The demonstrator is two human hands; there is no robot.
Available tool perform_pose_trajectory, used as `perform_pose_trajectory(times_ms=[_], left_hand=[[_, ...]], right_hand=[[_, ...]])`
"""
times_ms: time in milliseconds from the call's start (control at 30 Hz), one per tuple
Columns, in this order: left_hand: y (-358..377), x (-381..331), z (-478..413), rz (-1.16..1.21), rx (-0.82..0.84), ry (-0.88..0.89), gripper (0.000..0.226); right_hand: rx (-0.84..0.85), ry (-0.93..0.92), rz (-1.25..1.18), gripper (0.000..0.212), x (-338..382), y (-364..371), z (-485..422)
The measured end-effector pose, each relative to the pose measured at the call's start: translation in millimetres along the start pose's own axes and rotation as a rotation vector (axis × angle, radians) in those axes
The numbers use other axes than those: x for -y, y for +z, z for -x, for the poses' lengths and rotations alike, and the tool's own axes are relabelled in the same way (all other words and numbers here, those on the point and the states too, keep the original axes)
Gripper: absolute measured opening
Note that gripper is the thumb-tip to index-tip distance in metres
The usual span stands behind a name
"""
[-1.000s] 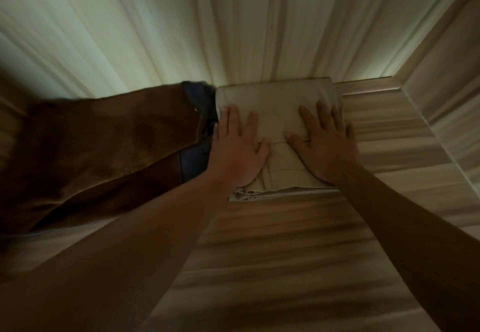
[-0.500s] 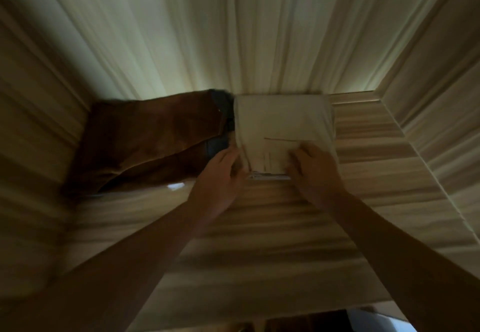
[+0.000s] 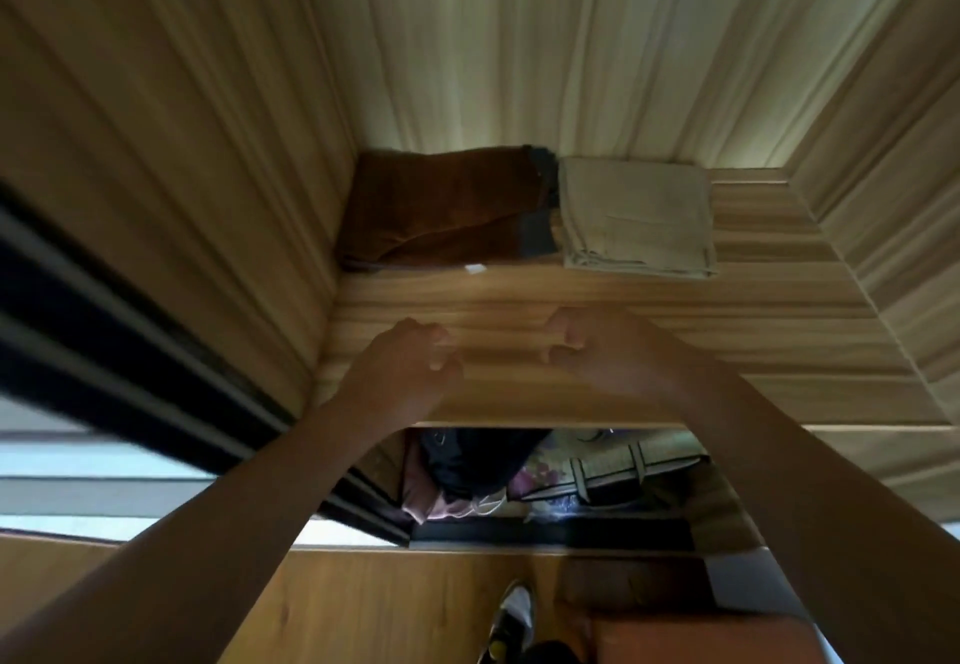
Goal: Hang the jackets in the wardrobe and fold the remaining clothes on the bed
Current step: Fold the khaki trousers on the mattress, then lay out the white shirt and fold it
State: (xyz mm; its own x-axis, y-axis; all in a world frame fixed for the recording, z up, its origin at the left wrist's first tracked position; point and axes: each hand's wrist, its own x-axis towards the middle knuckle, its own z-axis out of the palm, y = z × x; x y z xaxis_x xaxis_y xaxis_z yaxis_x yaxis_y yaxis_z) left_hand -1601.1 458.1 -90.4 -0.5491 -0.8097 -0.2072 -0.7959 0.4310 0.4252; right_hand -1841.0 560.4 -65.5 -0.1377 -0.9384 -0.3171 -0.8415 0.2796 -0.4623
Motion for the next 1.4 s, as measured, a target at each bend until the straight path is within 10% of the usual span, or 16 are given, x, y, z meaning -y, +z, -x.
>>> perform_pose_trajectory(times_ms=[233, 800, 1400], left_hand=[[-8.3, 62.9, 167.2, 0.013, 0.006, -0.101, 0.032], [-38.4, 319.4, 546.5, 0.194, -0.245, -0.856, 0.047], [-19.1, 437.3, 720.3, 0.509, -0.601, -1.688, 0.046]], right_hand=[[0.141, -0.092, 0.091, 0.015, 91.5, 59.1, 70.0], [0.480, -0.627, 0.428, 0.043, 457.5, 276.5, 117.6], [0.809, -1.489, 0.867, 0.044, 828.2, 522.5, 135.9]])
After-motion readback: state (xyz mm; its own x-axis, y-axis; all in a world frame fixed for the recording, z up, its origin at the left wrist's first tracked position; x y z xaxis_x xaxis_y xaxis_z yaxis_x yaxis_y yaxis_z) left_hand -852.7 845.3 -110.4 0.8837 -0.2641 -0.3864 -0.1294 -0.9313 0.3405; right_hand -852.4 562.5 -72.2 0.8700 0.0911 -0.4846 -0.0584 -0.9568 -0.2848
